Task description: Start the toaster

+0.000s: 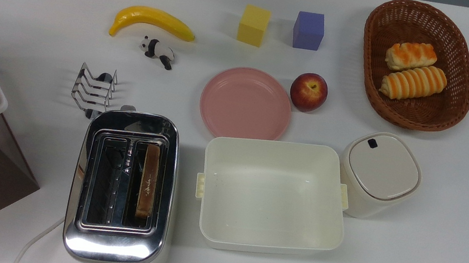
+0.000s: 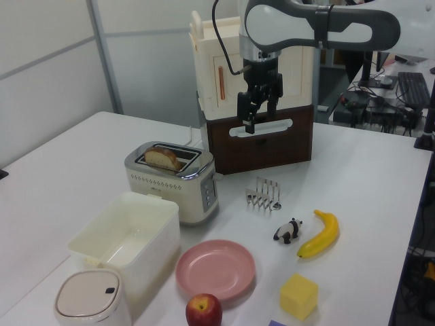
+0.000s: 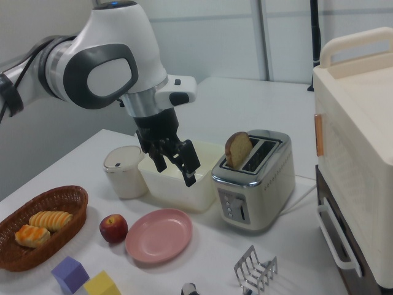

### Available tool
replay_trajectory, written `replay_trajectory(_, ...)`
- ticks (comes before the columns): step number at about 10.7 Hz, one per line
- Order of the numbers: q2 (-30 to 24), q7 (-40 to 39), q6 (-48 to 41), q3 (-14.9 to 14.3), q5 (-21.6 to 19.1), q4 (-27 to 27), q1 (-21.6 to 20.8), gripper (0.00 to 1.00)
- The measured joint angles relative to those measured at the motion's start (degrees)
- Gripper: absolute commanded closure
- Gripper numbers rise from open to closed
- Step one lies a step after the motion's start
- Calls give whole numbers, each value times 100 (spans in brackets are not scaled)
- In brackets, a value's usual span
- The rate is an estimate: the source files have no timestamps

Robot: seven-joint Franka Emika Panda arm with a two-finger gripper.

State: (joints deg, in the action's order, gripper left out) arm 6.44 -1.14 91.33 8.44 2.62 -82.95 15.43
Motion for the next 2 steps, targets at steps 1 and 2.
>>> replay_trajectory(1,6,0,0,7,0,-12,-3,0)
replay_trajectory(2,8,0,0,10,0,-21,-4,0)
